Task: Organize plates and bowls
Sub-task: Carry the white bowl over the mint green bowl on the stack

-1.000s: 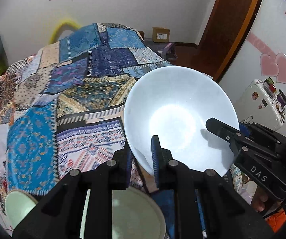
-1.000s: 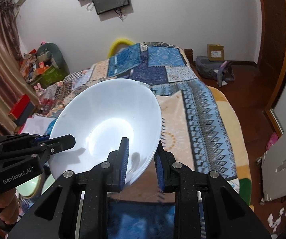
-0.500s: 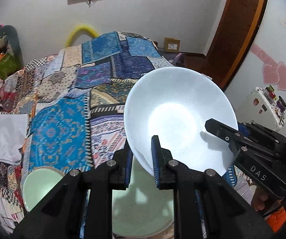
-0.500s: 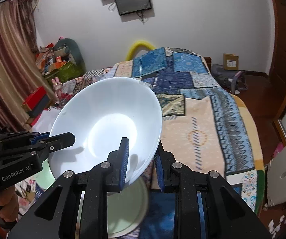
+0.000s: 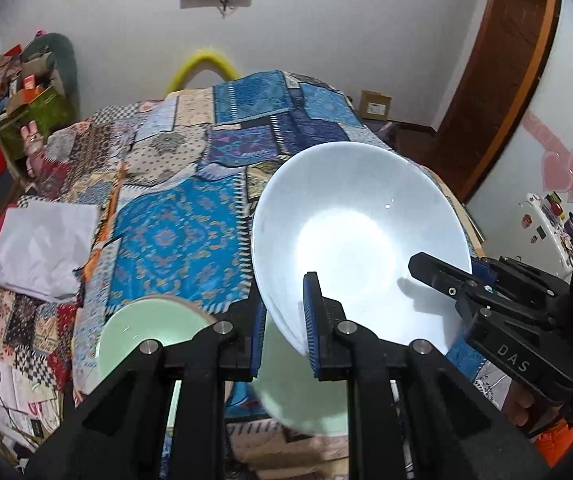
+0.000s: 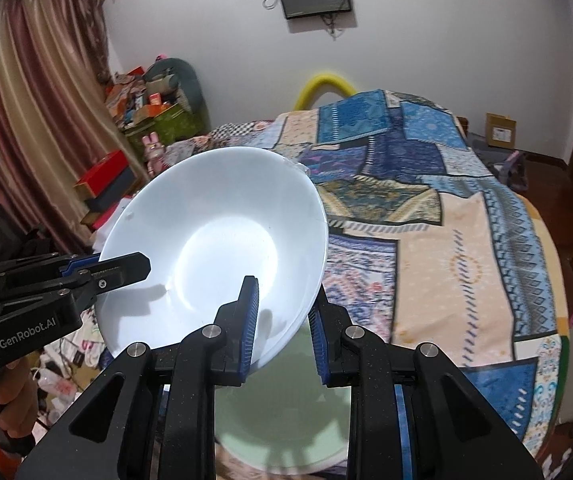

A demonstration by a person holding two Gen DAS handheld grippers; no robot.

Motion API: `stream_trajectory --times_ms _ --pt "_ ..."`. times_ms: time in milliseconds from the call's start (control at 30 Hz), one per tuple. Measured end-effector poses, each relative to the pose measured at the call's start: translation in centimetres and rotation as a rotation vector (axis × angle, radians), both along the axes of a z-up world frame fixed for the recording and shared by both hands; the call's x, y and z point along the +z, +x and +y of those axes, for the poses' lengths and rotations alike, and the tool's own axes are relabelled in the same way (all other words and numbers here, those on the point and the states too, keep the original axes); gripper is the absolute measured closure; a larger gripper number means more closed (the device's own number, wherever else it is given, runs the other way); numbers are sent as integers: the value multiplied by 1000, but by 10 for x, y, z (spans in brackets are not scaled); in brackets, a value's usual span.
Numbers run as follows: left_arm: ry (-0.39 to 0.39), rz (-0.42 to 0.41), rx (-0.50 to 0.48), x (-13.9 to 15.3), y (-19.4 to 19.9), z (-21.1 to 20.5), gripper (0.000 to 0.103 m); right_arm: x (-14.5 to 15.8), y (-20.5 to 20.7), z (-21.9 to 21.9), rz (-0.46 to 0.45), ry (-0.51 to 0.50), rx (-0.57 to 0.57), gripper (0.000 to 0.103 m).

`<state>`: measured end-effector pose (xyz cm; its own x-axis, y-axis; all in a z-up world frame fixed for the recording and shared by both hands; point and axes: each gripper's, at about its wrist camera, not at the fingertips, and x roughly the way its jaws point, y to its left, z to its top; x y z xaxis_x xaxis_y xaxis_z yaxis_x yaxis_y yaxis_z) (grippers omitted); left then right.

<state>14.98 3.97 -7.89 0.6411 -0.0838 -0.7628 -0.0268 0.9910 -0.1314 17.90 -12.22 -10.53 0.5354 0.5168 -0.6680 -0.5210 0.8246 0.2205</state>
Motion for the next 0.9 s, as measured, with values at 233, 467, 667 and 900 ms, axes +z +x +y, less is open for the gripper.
stream_trajectory --times_ms 233,467,667,900 --pt "4 3 55 -3 -21 34 86 -5 -9 33 14 4 58 81" --pt "3 16 107 -12 -35 64 86 -14 -16 61 36 -5 107 81" --pt "-3 44 142 -26 -45 88 86 -23 -20 83 61 -16 144 81" --pt "-15 73 178 -41 -51 111 86 -39 -23 105 99 -35 179 81"
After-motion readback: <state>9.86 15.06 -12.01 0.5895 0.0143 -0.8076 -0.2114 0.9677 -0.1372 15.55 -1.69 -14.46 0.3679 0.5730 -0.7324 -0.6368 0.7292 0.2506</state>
